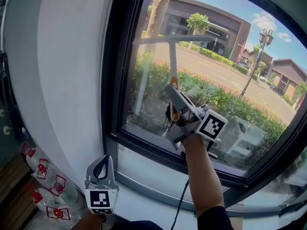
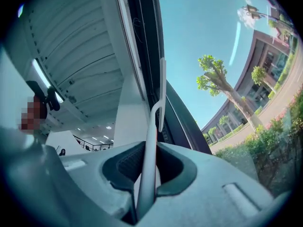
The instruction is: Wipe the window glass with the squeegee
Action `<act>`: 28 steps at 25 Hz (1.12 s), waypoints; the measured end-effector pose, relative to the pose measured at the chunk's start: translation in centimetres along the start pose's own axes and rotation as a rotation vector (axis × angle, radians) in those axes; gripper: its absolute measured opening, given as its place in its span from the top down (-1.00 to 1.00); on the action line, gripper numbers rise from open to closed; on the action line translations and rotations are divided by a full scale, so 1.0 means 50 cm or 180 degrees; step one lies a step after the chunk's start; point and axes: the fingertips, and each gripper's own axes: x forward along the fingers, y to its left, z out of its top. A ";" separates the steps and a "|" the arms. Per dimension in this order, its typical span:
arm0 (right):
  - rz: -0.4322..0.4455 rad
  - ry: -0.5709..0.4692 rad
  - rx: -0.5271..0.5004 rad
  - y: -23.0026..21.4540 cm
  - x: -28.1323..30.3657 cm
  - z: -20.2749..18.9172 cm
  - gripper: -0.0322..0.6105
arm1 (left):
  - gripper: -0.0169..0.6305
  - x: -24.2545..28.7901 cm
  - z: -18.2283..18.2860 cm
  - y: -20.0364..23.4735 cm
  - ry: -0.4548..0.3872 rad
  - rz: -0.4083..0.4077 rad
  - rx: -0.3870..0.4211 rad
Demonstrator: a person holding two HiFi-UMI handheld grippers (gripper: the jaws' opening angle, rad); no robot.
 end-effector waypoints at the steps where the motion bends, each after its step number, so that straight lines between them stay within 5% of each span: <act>1: -0.0036 -0.0028 -0.0024 -0.006 0.020 0.002 0.76 | 0.89 -0.003 0.002 0.017 -0.0015 0.0013 -0.0007; 9: -0.0237 -0.0446 -0.0145 -0.042 0.098 0.056 0.76 | 0.89 0.013 0.007 0.094 -0.0078 -0.0053 0.0035; 19: -0.0472 -0.0780 -0.0232 -0.060 0.106 0.096 0.76 | 0.89 0.039 -0.003 0.090 -0.0080 -0.0299 -0.0004; 28: -0.0692 -0.0864 0.0074 -0.078 0.054 -0.005 0.76 | 0.89 0.033 -0.041 0.053 0.0046 -0.0478 -0.0101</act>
